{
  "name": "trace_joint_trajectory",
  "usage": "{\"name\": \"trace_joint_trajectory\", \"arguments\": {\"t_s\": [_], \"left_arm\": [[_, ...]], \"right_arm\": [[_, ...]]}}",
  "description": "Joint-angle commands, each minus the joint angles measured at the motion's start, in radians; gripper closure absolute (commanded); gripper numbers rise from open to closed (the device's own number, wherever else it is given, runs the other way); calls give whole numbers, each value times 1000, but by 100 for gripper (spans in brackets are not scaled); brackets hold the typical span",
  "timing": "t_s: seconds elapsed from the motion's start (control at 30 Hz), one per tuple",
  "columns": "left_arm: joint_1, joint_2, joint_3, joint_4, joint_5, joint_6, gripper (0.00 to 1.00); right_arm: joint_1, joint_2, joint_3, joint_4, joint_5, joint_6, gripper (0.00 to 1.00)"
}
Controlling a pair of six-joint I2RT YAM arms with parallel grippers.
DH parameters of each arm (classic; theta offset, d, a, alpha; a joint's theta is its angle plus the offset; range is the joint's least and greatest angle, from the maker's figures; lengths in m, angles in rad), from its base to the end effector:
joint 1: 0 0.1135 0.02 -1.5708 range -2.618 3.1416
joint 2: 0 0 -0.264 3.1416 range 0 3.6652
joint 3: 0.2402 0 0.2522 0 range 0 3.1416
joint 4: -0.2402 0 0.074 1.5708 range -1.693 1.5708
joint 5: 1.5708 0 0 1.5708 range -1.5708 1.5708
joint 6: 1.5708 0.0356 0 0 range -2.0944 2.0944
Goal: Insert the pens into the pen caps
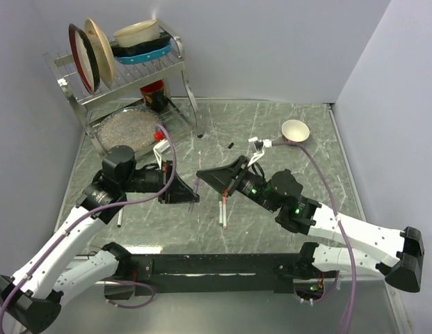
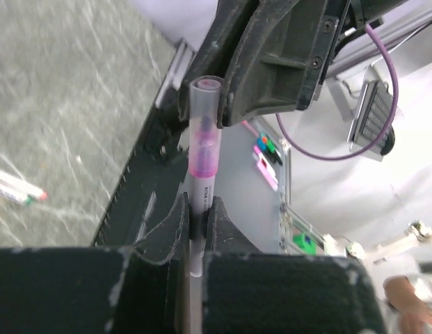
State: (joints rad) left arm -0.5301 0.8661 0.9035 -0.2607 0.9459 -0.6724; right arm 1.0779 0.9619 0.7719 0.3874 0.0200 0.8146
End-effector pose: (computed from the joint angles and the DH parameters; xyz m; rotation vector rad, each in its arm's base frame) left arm 0.1441 -0.1179 0.3627 0.6350 1.9377 -1.6490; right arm 0.1087 0.2008 0.3642 -0.1862 1.5513 1.5369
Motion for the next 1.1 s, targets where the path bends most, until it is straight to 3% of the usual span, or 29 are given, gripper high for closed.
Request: {"name": "trace_joint_trajectory", "arguments": {"t_s": [0.0, 0.03, 0.07, 0.1, 0.3, 0.43, 0.53, 0.73, 0.87, 1.07], "left_arm": [[91, -7, -12, 327, -326, -33, 99], [91, -16, -23, 315, -335, -30, 99], [93, -35, -40, 299, -347, -24, 99], [91, -45, -46, 287, -367, -15, 99], [91, -85, -61, 127, -447, 43, 99], [87, -69, -103, 78, -492, 13, 99], [44, -49, -152, 77, -527, -41, 99], [-163, 86, -238, 86, -757, -154, 99], [-240, 220, -282, 169, -762, -234, 99], [-300, 442, -238, 228, -777, -237, 97]], "right_arm": [[116, 41, 142, -362, -202, 32, 72], [111, 46, 211, -431, -148, 31, 63], [102, 47, 239, -458, -108, 25, 48], [94, 43, 277, -478, -44, 23, 41], [45, -63, 270, -542, 81, 6, 27], [34, -138, 221, -628, 141, 18, 0], [33, -164, 214, -750, 201, 46, 0], [28, -186, 191, -869, 210, 130, 0], [20, -190, 190, -917, 215, 126, 0], [17, -215, 191, -944, 228, 107, 0]]}}
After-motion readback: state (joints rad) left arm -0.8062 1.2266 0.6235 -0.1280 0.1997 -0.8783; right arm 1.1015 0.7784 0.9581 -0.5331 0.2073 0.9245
